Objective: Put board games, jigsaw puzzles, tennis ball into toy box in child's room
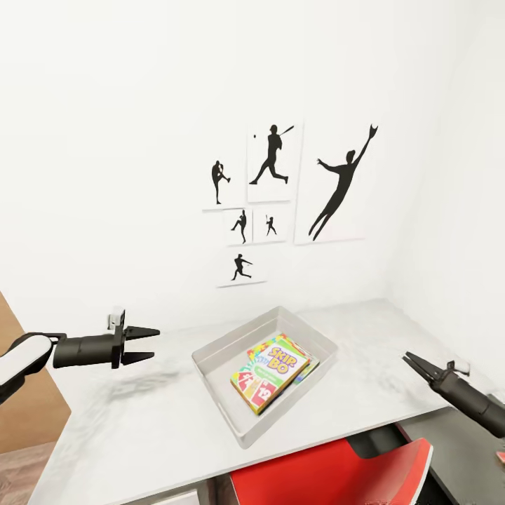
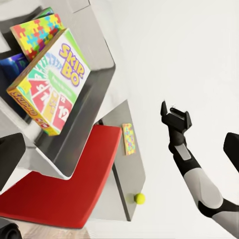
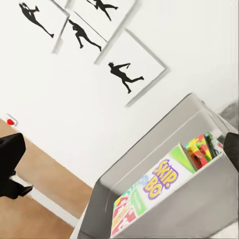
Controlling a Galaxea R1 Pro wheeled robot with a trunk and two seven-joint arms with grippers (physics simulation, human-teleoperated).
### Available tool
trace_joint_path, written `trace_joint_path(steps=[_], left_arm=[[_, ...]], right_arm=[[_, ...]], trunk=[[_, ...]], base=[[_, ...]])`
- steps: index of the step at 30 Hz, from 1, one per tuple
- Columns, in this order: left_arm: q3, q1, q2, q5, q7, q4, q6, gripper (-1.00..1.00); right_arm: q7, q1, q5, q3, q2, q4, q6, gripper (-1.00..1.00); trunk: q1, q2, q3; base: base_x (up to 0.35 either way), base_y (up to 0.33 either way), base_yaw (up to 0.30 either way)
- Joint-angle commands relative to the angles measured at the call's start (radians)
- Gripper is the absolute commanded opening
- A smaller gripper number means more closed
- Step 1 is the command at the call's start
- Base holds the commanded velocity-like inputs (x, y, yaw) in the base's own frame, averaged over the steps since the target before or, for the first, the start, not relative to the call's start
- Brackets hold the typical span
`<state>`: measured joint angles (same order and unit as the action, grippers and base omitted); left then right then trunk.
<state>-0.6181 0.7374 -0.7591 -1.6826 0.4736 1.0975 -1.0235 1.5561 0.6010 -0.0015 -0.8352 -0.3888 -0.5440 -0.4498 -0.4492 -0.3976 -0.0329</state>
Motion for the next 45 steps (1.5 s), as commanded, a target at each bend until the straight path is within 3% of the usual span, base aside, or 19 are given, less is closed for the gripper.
trace_joint_path(steps=[1,6,9,15,36,45], left_arm=[[-0.004,0.002,-0.001,0.004,0.010,-0.001,0.001,1.00],[0.003,0.002,-0.006,0.003,0.044,0.001,-0.001,1.00],[0.007,0.002,-0.011,0.007,0.102,0.002,-0.004,1.00],[0.009,0.002,-0.042,0.012,0.162,0.001,-0.008,1.00],[0.008,0.002,-0.050,0.012,0.169,0.001,-0.010,1.00],[0.008,0.002,-0.049,0.012,0.169,0.002,-0.011,1.00]], right_arm=[[0.004,-0.003,-0.001,-0.002,0.001,-0.002,-0.010,1.00],[0.004,-0.010,-0.004,-0.001,0.003,-0.006,-0.010,1.00],[0.004,-0.012,-0.004,0.003,0.005,-0.007,-0.009,1.00],[0.004,-0.012,-0.005,0.002,0.005,-0.008,-0.006,1.00],[0.002,-0.032,-0.007,-0.003,0.005,-0.036,-0.002,1.00],[0.002,-0.033,-0.009,-0.005,0.004,-0.036,-0.003,1.00]], trunk=[[-0.001,-0.002,-0.001],[-0.001,-0.002,0.005],[-0.001,-0.002,0.007],[-0.001,-0.002,0.007],[-0.001,-0.002,0.007],[-0.001,-0.002,0.016]], base=[[0.000,0.000,-0.193],[0.000,0.000,-0.195],[0.000,0.000,-0.092],[0.000,0.000,-0.018],[-0.070,0.000,-0.001],[0.000,0.000,-0.149]])
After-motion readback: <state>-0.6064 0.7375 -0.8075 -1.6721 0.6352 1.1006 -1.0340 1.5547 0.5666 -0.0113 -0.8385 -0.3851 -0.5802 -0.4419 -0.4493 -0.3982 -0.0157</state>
